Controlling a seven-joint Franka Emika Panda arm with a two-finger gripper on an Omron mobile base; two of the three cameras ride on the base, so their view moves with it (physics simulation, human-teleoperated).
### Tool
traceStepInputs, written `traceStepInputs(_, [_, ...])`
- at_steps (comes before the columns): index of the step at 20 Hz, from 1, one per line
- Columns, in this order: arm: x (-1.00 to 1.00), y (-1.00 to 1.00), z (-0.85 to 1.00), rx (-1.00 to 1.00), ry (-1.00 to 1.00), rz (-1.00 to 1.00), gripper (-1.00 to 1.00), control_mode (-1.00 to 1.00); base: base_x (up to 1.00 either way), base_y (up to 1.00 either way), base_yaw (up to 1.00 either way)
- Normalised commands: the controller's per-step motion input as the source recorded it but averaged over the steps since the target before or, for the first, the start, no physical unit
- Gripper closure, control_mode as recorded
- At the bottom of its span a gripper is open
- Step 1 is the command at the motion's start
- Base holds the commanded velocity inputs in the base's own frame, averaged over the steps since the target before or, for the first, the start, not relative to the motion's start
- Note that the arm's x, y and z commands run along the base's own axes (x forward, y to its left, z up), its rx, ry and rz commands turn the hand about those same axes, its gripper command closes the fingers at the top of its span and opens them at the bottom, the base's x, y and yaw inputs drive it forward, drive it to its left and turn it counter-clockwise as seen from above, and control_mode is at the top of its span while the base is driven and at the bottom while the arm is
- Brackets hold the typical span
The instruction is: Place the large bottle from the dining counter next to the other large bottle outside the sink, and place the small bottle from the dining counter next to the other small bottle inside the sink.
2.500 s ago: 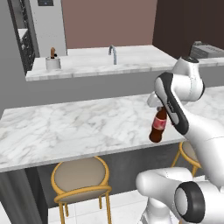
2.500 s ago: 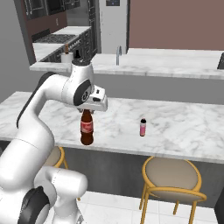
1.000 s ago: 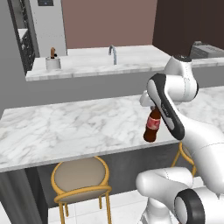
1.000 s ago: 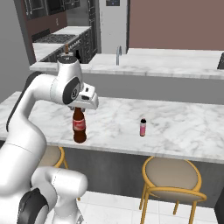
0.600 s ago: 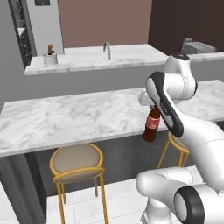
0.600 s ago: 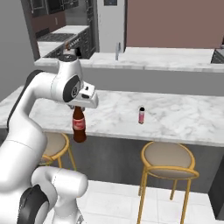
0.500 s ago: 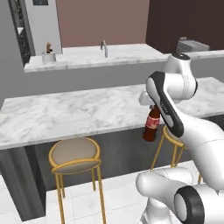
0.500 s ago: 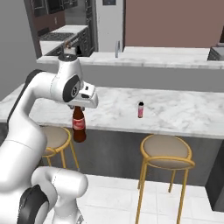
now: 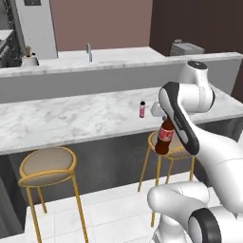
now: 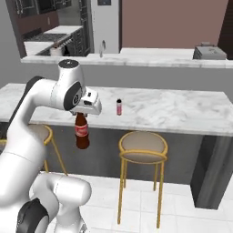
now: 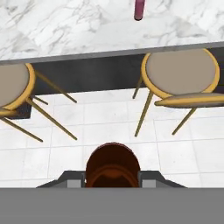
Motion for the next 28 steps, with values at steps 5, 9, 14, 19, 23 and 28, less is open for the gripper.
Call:
traceStepInputs(5, [0.0,0.0,0.0,0.0,0.0,0.0,1.0,1.0,0.23,-0.98,0.0])
traceStepInputs(9, [0.0,0.0,0.0,0.0,0.0,0.0,1.0,1.0,0.38,-1.0,0.0])
traceStepInputs(14, [0.0,0.0,0.0,0.0,0.0,0.0,1.0,1.0,0.33,-1.0,0.08])
traceStepInputs(19, [0.0,0.0,0.0,0.0,0.0,0.0,1.0,1.0,0.27,-1.0,0.12])
traceStepInputs(23, [0.0,0.0,0.0,0.0,0.0,0.0,1.0,1.0,0.27,-1.0,0.12])
traceStepInputs(28, [0.0,0.0,0.0,0.0,0.0,0.0,1.0,1.0,0.24,-1.0,0.11])
